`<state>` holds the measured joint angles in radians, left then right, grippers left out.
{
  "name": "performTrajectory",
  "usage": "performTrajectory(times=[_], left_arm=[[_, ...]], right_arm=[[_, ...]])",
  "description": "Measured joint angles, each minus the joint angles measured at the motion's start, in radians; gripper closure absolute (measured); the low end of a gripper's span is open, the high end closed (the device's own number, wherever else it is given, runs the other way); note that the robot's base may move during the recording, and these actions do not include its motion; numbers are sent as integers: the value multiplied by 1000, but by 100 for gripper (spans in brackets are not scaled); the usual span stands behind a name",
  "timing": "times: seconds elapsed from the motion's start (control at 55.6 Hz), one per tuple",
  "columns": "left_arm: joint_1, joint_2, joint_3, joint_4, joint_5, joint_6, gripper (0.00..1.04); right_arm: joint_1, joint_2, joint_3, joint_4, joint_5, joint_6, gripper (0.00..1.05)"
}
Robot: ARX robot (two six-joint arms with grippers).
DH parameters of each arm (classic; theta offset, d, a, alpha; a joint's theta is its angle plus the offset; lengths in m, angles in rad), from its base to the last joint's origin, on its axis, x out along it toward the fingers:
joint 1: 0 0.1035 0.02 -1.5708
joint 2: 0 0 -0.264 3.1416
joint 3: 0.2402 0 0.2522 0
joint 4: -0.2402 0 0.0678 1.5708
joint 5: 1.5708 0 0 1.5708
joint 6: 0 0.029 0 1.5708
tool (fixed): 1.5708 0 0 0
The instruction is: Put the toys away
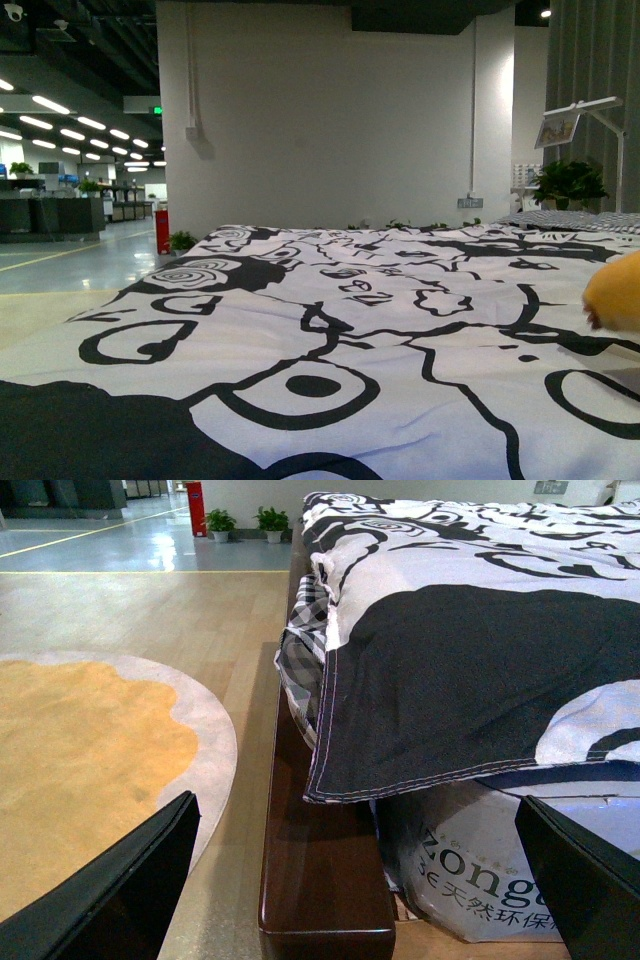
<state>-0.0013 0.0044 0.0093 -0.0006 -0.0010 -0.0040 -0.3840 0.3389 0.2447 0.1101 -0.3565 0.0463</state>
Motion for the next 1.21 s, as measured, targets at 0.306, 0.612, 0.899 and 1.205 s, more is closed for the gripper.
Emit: performTrajectory(times=[0.306, 0.612, 0.899, 1.205], left_arm=[[0, 0, 0, 0, 0, 0, 6], [0, 0, 0, 0, 0, 0, 6], [0, 0, 0, 0, 0, 0, 6], [0, 0, 0, 0, 0, 0, 6]], right_arm=[[155, -137, -90, -61, 134, -37, 100], [356, -262, -148, -118, 343, -41, 100], [380, -286, -177, -117, 352, -43, 100], [380, -333, -232, -110, 353, -43, 100]])
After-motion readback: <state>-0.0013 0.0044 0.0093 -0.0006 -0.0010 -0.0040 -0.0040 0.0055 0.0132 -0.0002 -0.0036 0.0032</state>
